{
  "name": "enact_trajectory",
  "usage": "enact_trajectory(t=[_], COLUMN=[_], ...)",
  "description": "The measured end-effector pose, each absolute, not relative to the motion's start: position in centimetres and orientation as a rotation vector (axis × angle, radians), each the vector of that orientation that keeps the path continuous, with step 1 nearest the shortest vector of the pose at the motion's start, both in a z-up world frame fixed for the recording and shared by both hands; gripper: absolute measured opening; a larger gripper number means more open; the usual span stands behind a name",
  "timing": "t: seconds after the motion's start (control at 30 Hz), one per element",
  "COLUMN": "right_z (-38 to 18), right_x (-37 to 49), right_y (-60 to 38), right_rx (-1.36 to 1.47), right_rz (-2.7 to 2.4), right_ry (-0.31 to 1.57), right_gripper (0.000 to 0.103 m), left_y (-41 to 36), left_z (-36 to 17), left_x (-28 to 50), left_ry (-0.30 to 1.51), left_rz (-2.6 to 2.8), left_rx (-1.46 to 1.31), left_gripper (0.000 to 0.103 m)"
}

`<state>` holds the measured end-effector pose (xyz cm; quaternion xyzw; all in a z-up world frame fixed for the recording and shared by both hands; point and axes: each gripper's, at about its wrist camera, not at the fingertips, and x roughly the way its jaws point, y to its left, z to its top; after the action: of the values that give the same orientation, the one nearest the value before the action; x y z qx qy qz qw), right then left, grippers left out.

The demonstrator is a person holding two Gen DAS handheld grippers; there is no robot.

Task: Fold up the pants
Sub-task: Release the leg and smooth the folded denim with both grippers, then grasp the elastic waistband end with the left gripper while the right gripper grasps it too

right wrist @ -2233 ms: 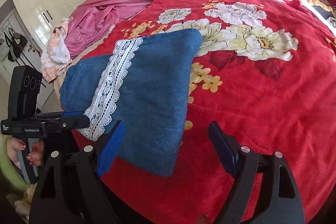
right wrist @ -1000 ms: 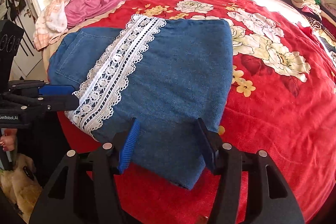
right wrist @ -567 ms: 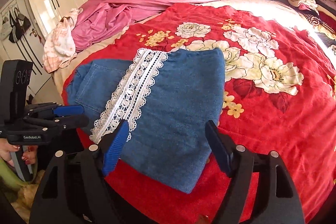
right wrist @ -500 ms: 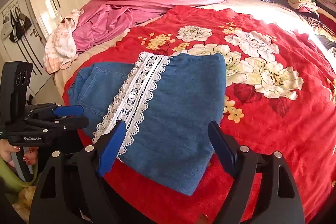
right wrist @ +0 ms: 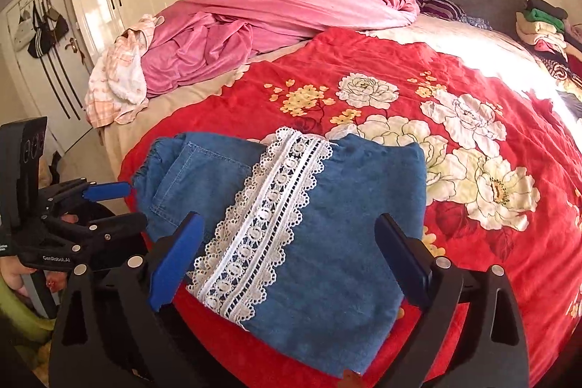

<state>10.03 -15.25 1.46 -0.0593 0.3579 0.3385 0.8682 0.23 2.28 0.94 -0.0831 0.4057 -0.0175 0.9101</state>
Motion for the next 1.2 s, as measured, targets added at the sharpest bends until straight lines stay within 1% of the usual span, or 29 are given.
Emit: enact_trajectory(t=[0.23,0.53,0.77,0.97,1.0,1.03,1.07,1.2], right_z=[2.4,2.9,2.5,1.6,1.5,1.4,1.2,0.3], right_x=[11.0,12.9,14.5,15.8,15.9,16.0,16.1,15.9], right_y=[-11.7,-7.1,-3.0,1.2,1.9,2.6,3.4,6.4], right_rx=[-0.196,-0.251,-0.329,-0.366,-0.371,-0.379,-0.391,-0.455], right_rz=[0.749,0.804,0.864,1.003,1.025,1.040,1.058,1.125], right_ry=[0.734,0.744,0.766,0.834,0.842,0.851,0.859,0.881], right_gripper=[0.095,0.095,0.095,0.095,0.095,0.095,0.095,0.095], left_y=[5.8,9.3,10.7,10.8,10.7,10.6,10.6,10.8], left_z=[0.8,-1.1,-3.3,-4.8,-5.0,-5.3,-5.5,-5.9], left_x=[-0.3,-0.1,0.7,1.3,1.4,1.5,1.7,1.8], left_ry=[0.823,0.840,0.872,0.869,0.864,0.860,0.863,0.864], left_rz=[0.036,0.076,0.080,0.013,0.008,-0.002,-0.005,-0.023], left_rx=[-0.212,-0.287,-0.338,-0.402,-0.404,-0.406,-0.409,-0.429], left_gripper=[0.074,0.077,0.078,0.078,0.077,0.067,0.058,0.054])
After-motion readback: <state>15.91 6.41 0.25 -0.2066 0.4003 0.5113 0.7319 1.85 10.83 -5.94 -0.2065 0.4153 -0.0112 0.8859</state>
